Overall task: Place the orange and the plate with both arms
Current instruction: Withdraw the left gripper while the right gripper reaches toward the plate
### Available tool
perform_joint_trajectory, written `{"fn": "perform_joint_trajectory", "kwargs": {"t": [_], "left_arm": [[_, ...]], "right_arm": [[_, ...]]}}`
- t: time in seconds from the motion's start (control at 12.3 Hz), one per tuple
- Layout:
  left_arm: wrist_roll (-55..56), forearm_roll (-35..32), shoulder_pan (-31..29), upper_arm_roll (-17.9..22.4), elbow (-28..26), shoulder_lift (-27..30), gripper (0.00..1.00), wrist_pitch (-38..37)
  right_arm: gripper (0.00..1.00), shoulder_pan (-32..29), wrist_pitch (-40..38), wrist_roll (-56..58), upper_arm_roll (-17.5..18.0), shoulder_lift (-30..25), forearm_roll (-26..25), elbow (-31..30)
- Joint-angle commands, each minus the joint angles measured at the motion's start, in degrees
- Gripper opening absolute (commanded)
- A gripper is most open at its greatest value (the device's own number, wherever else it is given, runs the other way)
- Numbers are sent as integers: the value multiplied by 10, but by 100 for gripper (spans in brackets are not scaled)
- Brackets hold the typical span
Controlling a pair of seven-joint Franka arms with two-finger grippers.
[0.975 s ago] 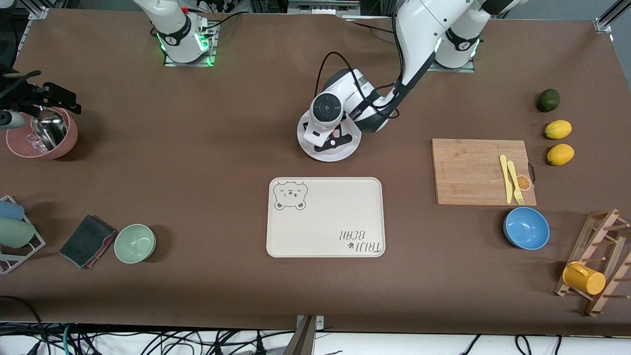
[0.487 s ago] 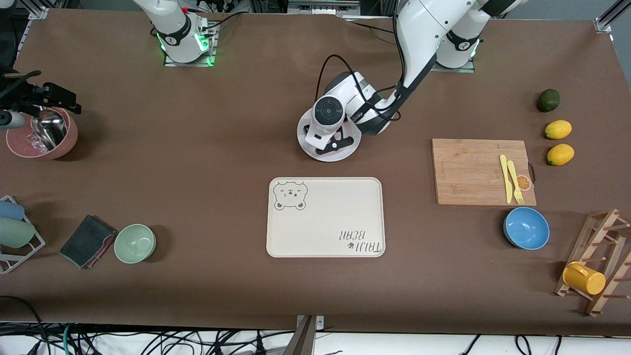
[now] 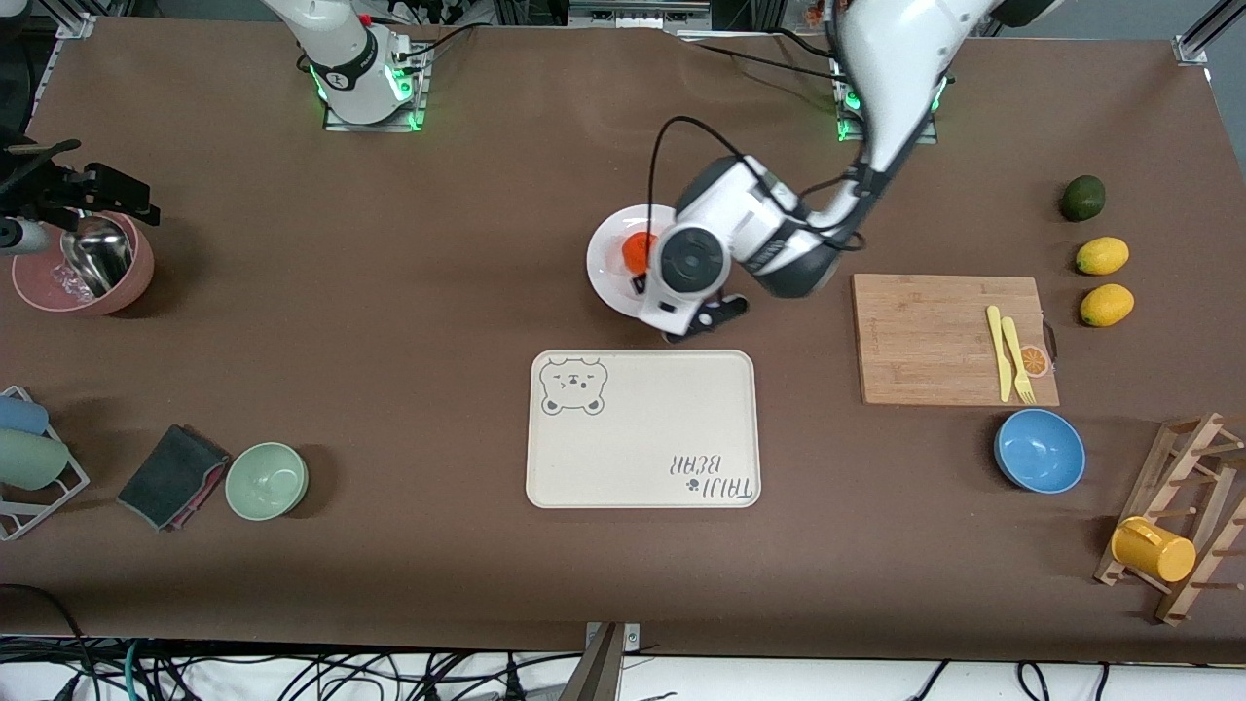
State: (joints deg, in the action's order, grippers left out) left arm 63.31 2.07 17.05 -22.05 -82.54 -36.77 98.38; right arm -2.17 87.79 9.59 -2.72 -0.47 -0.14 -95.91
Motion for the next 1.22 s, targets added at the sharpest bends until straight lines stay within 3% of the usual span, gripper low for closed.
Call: {"fn": "perform_joint_trajectory", "kwargs": {"t": [0.0,0.49,0.89,1.06,1.14], "left_arm": [[-74,-24,-95,-8,20,17,100,-41],[-303,-71,-276,-8,20,28,100,-68],[-430,-100,-331,-5,15,76,100,-61],[-504,-94,-307,55,-19,134,100,-56],[-561,-66,-295,89,-46,165,100,-46]], "right_arm": [[100,-9,-10,4,5,4,9,12],[100,-9,-10,4,5,4,9,12],[100,2,-37,-1,16,36,18,11],[100,23,-53,-1,22,54,51,3],[100,30,-60,-2,26,74,104,-3]]}}
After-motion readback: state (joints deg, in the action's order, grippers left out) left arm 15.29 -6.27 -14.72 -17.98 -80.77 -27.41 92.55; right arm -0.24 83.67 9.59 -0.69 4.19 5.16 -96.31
